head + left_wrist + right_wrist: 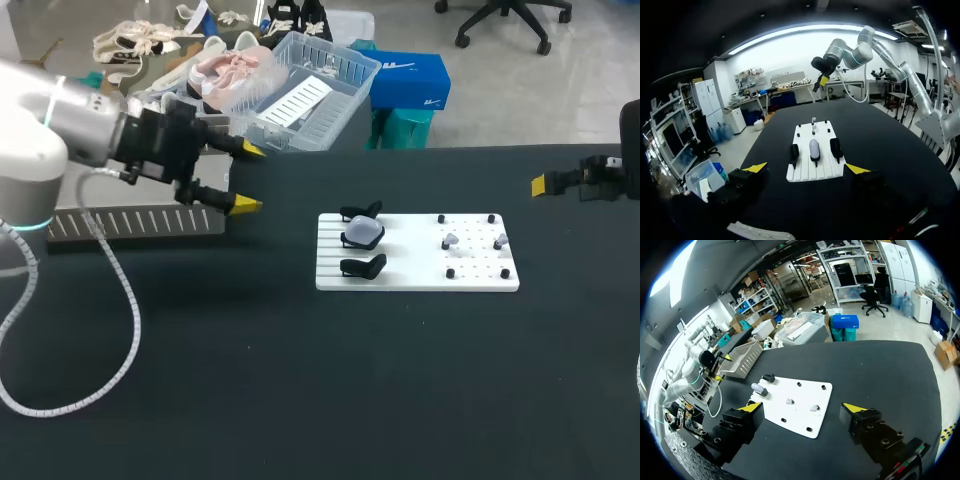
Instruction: Pick up each earbud case from the left stands, insert the matching earbuds, close the lid, and place the case in the box.
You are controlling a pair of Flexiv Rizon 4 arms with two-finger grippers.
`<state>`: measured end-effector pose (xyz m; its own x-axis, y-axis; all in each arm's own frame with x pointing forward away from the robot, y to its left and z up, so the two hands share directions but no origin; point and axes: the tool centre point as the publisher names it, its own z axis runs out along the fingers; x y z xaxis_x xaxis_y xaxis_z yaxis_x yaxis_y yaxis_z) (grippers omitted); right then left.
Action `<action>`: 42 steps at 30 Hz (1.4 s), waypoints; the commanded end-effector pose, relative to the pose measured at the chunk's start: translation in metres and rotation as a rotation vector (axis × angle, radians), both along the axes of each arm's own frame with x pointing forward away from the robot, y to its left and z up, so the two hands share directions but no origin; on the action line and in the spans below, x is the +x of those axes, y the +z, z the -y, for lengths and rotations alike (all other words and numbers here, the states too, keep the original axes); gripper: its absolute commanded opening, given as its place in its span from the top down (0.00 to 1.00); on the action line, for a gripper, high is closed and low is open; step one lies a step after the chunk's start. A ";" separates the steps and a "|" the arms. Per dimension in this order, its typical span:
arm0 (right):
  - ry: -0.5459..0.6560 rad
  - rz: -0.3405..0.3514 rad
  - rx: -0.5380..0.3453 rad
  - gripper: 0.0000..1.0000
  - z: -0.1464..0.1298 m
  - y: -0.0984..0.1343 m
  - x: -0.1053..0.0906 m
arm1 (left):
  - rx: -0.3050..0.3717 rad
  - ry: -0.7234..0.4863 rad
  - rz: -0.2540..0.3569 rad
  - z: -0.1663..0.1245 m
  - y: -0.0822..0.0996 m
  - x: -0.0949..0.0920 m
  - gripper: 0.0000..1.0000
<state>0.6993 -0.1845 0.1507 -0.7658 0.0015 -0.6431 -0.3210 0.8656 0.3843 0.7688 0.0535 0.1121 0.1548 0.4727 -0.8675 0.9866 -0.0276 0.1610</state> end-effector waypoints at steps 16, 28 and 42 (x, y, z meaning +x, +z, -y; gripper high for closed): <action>0.004 0.000 0.002 0.00 0.001 -0.001 0.001 | -0.002 0.206 0.011 0.044 -0.036 -0.017 0.00; 0.004 0.000 0.002 0.00 0.001 -0.001 0.001 | 0.016 0.124 -0.022 0.067 -0.057 -0.016 0.00; 0.004 0.000 0.002 0.00 0.001 -0.001 0.001 | 0.032 0.027 -0.097 0.088 -0.059 -0.016 0.00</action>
